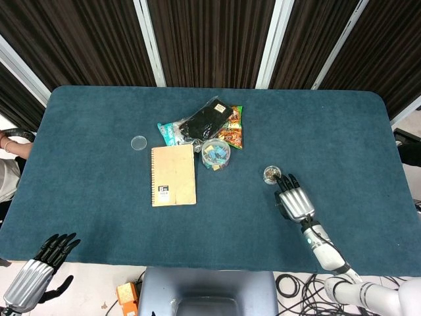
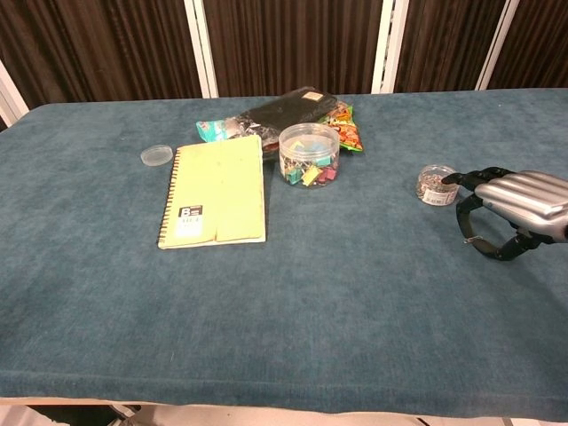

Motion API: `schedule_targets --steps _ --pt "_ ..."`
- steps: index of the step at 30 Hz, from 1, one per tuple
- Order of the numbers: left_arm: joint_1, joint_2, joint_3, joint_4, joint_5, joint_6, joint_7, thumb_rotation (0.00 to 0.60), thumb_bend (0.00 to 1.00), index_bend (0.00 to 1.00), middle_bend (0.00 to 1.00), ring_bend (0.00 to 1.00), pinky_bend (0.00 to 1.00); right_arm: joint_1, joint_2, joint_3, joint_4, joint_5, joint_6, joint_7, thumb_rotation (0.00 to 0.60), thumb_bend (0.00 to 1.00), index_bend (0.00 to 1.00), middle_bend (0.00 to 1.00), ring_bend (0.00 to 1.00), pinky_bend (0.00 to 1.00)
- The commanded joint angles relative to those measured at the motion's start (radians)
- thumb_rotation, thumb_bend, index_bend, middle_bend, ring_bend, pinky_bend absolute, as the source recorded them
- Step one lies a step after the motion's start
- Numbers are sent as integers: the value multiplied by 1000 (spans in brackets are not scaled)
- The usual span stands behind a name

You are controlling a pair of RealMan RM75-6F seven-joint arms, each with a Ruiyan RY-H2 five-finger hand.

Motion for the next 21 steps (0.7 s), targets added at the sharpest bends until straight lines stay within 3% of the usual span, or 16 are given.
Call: schedule_targets --steps 1,21 --pt "0 0 0 0 1 1 0 600 378 0 0 0 0 -1 0 0 3 -2 2 0 600 358 718 24 0 0" --pt "1 0 0 4 -2 1 -4 600 378 0 0 0 0 -15 -1 -4 23 -32 24 23 600 358 799 53 0 0"
